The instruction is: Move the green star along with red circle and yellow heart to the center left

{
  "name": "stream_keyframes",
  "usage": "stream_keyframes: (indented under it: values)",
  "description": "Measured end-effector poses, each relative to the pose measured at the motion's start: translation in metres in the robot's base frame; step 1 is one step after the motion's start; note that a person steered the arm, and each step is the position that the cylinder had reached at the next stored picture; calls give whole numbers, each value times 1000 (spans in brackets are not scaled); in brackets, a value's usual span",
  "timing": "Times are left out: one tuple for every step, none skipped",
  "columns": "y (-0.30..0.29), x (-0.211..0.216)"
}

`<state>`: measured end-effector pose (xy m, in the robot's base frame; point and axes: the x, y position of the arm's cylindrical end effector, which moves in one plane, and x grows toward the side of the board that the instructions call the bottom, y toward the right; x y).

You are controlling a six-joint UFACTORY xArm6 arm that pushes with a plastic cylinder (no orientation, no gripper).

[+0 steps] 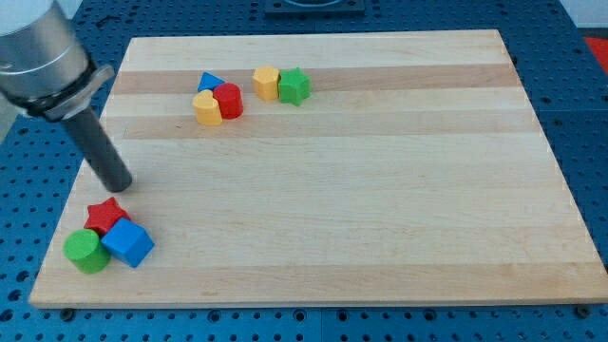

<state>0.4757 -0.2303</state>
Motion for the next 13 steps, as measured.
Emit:
stream_keyframes:
  values:
    - [78,-10]
    - [167,-32]
    - [266,-65]
    - [296,-126]
    - [282,-191]
    - [251,-207]
    - [226,-178]
    - [212,-158]
    - [182,-154]
    - [157,-152]
    - [135,-136]
    - [111,-108]
    - [72,-106]
